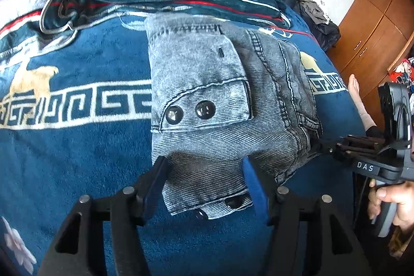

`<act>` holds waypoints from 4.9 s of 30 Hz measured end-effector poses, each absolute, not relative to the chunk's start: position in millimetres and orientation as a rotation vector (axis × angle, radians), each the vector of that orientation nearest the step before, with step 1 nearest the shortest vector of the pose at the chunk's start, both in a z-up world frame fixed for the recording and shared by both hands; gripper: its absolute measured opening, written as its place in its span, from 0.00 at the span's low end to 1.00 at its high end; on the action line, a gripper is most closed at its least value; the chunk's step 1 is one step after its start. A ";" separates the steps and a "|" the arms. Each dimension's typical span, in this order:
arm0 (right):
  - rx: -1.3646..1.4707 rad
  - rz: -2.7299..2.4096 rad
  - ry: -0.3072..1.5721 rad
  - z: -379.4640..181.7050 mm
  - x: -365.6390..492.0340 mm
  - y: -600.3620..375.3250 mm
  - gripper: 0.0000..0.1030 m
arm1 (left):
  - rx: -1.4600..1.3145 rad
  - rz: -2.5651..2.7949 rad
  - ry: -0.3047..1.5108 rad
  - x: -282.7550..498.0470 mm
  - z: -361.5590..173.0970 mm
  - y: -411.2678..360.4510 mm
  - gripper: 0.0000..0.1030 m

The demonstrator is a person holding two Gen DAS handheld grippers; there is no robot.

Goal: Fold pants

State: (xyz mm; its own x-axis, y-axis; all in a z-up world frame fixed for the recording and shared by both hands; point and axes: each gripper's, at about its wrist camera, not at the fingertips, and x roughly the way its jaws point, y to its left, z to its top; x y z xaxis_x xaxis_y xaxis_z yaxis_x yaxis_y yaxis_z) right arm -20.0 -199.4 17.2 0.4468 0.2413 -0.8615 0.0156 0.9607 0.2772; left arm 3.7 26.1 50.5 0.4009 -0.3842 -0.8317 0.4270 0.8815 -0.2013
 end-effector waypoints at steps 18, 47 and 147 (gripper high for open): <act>0.233 0.105 1.011 51.8 -36.4 -185.1 0.78 | 0.040 -0.464 0.998 1.0 55.3 30.7 0.91; 0.495 0.055 0.909 32.0 -46.2 -235.0 0.87 | 0.012 -0.485 0.920 0.3 65.1 32.1 0.98; 0.446 0.307 0.815 72.4 41.3 -183.1 0.29 | -0.068 -0.572 0.840 55.9 93.6 22.1 0.42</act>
State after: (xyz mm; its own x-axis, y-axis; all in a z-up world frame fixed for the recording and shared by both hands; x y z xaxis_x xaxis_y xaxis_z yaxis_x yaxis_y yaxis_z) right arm 41.3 -183.1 72.4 0.6498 0.4280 -0.6282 -0.0926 0.8648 0.4935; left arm 55.9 22.1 93.6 0.5270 -0.5041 -0.6843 0.4516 0.8481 -0.2770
